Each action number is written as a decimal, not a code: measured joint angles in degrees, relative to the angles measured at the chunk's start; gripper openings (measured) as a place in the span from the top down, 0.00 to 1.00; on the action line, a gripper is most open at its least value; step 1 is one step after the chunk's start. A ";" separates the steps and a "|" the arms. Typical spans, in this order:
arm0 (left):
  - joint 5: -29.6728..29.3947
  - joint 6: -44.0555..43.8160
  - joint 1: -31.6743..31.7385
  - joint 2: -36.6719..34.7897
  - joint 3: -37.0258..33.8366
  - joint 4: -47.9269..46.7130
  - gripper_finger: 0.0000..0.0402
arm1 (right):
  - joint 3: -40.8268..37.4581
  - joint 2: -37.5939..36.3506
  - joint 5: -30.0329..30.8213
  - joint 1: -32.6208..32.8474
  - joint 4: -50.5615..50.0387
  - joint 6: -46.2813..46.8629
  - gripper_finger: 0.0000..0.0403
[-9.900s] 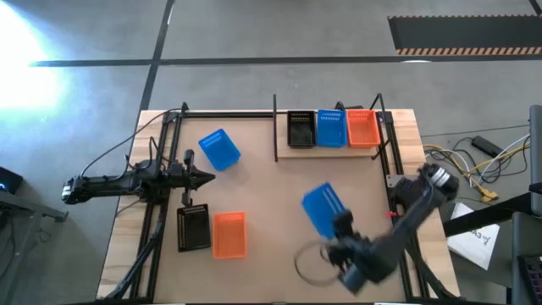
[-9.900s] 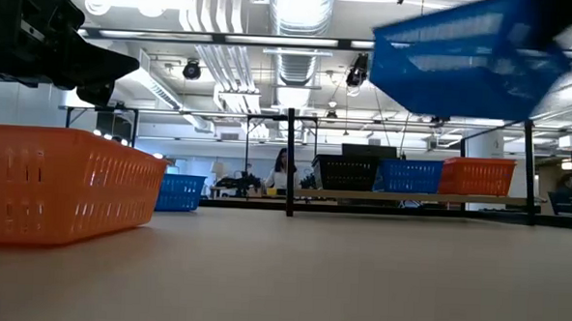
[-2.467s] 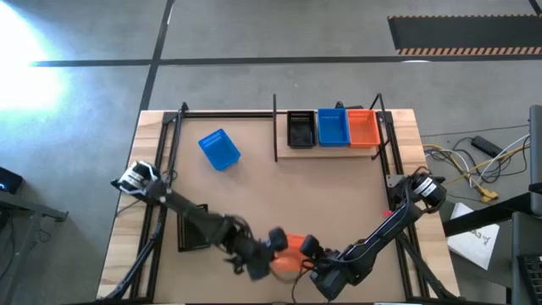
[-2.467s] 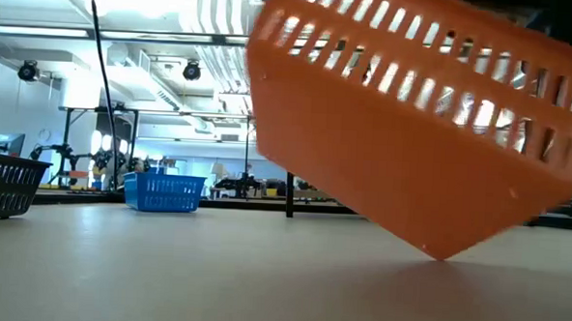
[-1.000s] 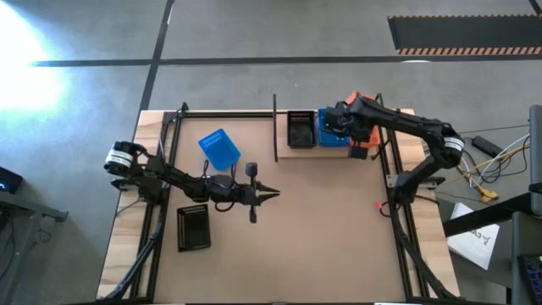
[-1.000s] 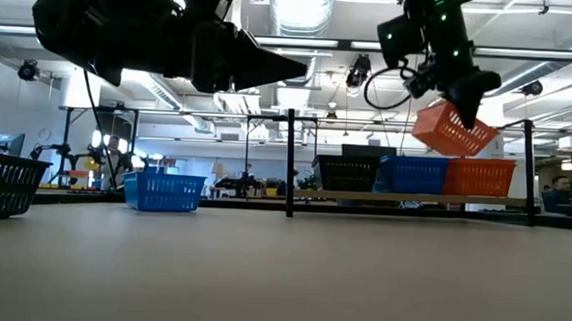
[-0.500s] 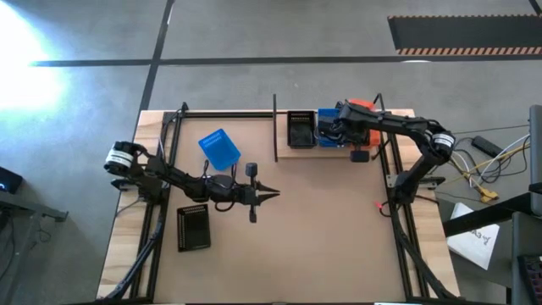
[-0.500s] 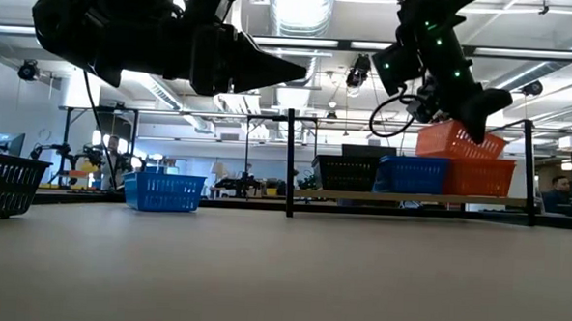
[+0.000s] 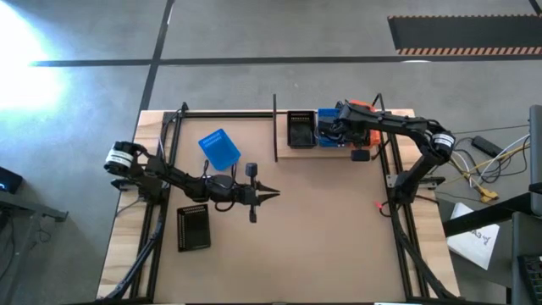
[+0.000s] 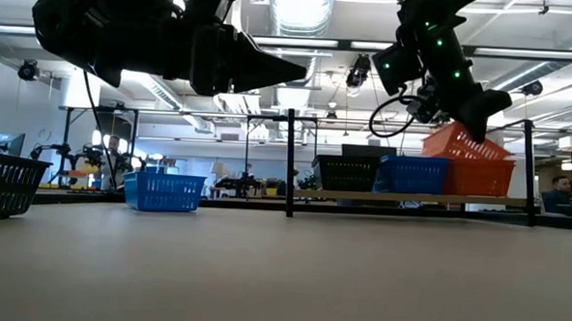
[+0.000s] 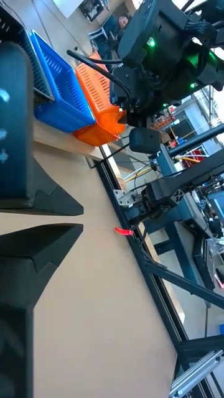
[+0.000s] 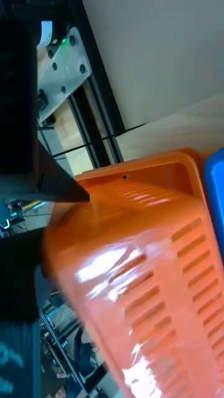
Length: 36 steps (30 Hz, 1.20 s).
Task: Stack baskets on shelf by color
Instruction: Stack the orange bin on top of the other orange bins on the shelf
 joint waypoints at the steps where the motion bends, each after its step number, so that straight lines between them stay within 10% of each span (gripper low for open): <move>1: 0.00 0.00 0.00 0.00 0.00 0.00 0.96 | 0.00 0.00 0.00 0.00 0.00 0.34 0.83; 12: 0.00 0.01 0.00 0.00 0.00 -0.07 0.96 | 0.05 -1.43 -0.50 0.00 0.03 0.55 0.76; 21: 0.00 0.02 0.00 0.00 0.00 -0.11 0.96 | 0.07 -5.13 -7.52 0.00 0.61 -2.93 0.88; 36: 0.00 0.00 0.00 0.02 -0.01 -0.17 0.96 | 0.07 -9.13 -1.96 -0.02 -0.07 2.32 0.98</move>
